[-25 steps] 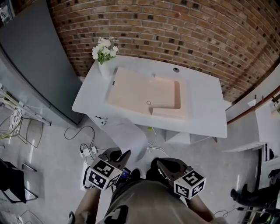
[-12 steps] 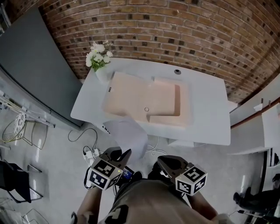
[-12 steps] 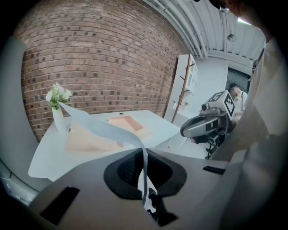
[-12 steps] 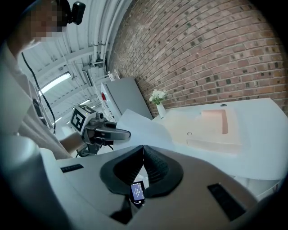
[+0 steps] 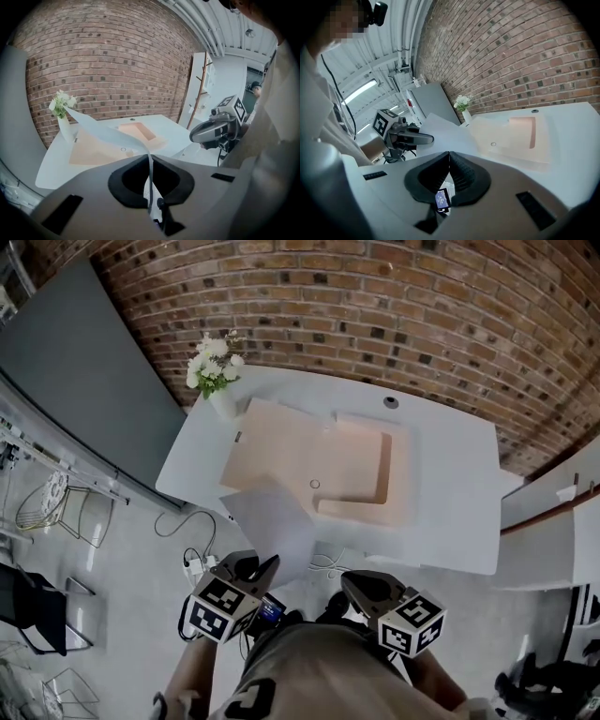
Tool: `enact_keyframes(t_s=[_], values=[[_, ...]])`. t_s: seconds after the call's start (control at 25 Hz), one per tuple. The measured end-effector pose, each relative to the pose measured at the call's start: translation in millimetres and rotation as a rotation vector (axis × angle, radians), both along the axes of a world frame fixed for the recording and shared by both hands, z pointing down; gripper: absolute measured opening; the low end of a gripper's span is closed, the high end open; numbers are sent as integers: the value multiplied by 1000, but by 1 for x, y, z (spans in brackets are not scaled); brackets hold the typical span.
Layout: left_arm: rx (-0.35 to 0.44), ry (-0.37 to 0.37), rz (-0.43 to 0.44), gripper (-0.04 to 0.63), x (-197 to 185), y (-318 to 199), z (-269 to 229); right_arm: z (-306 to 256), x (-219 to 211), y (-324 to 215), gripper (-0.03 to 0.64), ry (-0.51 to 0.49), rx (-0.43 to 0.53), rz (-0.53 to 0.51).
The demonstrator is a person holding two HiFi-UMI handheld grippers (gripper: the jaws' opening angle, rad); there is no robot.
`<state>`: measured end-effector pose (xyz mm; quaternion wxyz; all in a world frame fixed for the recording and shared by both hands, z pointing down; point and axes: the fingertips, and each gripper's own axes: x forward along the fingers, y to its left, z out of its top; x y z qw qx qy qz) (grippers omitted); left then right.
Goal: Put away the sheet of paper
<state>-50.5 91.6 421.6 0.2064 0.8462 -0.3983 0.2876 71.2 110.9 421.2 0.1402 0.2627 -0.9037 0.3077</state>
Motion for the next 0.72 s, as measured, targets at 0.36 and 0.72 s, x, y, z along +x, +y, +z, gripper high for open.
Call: enact_keyframes(t_s=[0.36, 0.72], values=[[-17, -69, -53, 14, 12, -16, -1, 2, 20, -24, 23, -25, -9, -63], [1, -179, -102, 14, -6, -35, -10, 6, 24, -37, 23, -42, -28, -119]])
